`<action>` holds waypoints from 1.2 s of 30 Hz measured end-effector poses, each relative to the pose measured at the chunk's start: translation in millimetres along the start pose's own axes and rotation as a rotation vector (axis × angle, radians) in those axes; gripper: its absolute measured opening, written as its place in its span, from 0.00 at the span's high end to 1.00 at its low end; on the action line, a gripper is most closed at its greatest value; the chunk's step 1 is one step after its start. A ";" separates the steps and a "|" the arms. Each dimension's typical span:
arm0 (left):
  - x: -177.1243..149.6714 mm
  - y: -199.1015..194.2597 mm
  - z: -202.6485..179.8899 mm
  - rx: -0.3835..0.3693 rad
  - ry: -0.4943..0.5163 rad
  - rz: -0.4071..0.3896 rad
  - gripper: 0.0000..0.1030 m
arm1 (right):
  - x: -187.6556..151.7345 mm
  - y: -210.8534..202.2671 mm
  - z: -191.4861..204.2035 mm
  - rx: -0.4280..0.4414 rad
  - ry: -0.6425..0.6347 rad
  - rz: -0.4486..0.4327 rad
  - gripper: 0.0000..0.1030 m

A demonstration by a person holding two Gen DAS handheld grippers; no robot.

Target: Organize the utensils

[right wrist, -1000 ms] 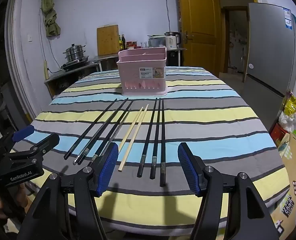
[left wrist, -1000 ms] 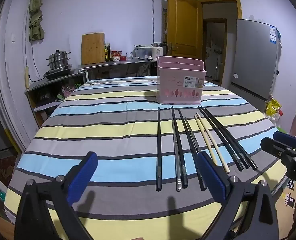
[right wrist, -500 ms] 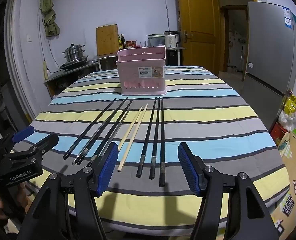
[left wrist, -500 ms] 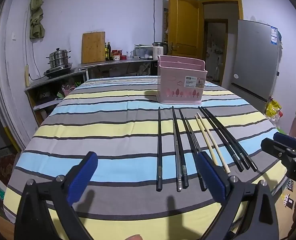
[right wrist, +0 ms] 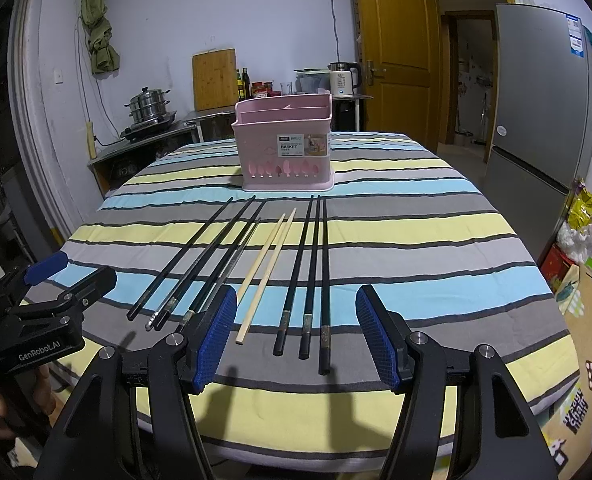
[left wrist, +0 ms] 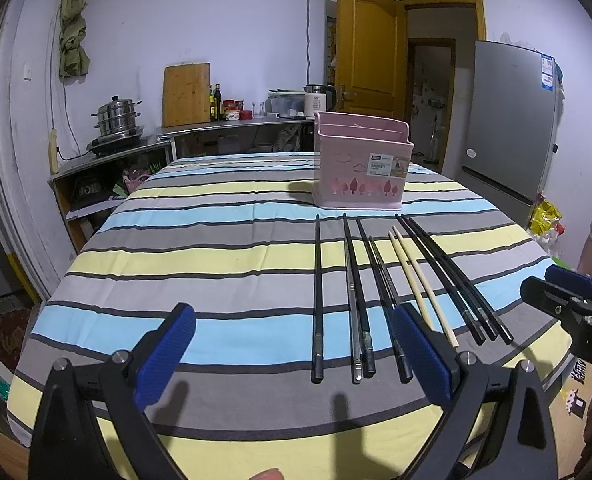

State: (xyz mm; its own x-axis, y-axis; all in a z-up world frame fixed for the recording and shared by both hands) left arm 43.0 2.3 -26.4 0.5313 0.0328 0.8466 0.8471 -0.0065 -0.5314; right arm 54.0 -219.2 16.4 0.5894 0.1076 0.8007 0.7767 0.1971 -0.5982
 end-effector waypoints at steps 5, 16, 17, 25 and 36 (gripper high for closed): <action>0.0 0.8 0.6 -0.001 0.001 0.000 0.03 | -0.2 -0.6 0.2 -0.001 -0.001 0.000 0.39; 1.7 -0.7 -0.6 -0.002 0.001 -0.001 0.03 | 0.4 -1.8 0.6 0.001 0.000 -0.001 0.39; 1.8 -0.7 -0.7 -0.001 0.001 0.000 0.03 | 0.2 -1.6 0.1 0.000 0.001 -0.001 0.39; 2.7 -1.6 -2.1 -0.002 0.003 -0.002 0.03 | 0.4 -3.2 0.8 0.000 0.003 -0.003 0.39; 0.8 -3.4 -4.1 -0.001 0.008 0.002 0.03 | 0.1 -3.9 0.6 0.002 0.006 -0.003 0.39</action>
State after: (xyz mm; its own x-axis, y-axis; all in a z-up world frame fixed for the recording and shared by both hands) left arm 40.6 -1.7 -23.8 0.5329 0.0249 0.8458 0.8461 -0.0077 -0.5329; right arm 50.9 -219.4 18.9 0.5886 0.1014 0.8021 0.7777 0.1998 -0.5960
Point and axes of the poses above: each gripper's, at about its wrist camera, not at the fingertips, and y roughly the way its jaws point, z to its left, x to its top, the point moved 5 cm from there along y, roughly the way its jaws point
